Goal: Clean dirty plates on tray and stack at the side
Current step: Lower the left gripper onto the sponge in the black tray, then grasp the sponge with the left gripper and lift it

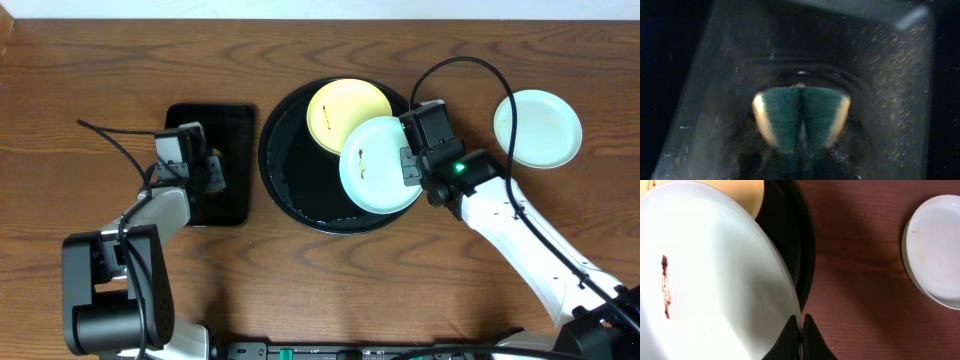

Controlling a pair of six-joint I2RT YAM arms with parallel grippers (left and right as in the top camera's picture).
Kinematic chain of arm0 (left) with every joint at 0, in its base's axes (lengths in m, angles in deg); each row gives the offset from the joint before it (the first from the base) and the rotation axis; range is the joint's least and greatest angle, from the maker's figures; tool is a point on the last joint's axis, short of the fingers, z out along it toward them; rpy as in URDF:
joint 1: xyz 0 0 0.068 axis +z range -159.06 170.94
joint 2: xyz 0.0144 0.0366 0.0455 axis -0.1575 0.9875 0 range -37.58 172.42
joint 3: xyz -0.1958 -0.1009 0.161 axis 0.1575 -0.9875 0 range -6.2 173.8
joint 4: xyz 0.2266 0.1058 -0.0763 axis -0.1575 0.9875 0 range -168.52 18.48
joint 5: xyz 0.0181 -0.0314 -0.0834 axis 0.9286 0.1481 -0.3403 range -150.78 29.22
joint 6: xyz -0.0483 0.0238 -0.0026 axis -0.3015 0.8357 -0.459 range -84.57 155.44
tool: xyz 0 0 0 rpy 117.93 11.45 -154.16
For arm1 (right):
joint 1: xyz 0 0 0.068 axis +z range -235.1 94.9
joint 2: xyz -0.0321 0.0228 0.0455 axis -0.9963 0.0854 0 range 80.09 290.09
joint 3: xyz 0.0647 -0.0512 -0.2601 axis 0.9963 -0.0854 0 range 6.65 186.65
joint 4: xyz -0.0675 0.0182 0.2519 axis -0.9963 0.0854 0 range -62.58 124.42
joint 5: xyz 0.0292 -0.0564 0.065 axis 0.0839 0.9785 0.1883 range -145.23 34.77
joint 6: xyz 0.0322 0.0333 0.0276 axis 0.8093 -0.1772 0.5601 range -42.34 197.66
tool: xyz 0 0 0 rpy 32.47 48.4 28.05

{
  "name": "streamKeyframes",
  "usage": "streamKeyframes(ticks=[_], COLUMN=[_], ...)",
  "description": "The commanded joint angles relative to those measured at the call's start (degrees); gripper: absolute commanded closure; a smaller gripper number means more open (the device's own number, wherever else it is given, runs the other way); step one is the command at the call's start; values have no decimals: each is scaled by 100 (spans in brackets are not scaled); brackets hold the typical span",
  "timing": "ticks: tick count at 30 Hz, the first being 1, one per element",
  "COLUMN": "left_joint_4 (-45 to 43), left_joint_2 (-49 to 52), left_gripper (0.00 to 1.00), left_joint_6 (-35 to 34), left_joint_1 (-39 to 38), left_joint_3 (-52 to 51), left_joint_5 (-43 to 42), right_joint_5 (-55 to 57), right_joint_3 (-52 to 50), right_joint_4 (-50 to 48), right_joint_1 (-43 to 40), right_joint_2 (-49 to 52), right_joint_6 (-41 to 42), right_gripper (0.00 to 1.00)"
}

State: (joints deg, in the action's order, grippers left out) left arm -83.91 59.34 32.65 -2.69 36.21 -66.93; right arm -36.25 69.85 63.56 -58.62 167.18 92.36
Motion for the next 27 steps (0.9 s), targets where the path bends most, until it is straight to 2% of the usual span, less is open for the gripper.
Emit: streamKeyframes(ticks=[1,16,27], left_joint_4=[-149,116,212], left_joint_2=[-61,-2758,-2997], left_gripper=[93,92,93], left_joint_6=[17,15,15], left_joint_1=[-13,-35,-33], left_joint_3=[59,74,74], left_joint_5=[-70,-92,-90], right_joint_5=[24,2,2], right_joint_3=[76,76,76], right_joint_4=[-11,-9,9], right_joint_1=[4,-105,-107], right_joint_2=[17,20,20], right_joint_6=[118,376,372], right_gripper=[99,99,99])
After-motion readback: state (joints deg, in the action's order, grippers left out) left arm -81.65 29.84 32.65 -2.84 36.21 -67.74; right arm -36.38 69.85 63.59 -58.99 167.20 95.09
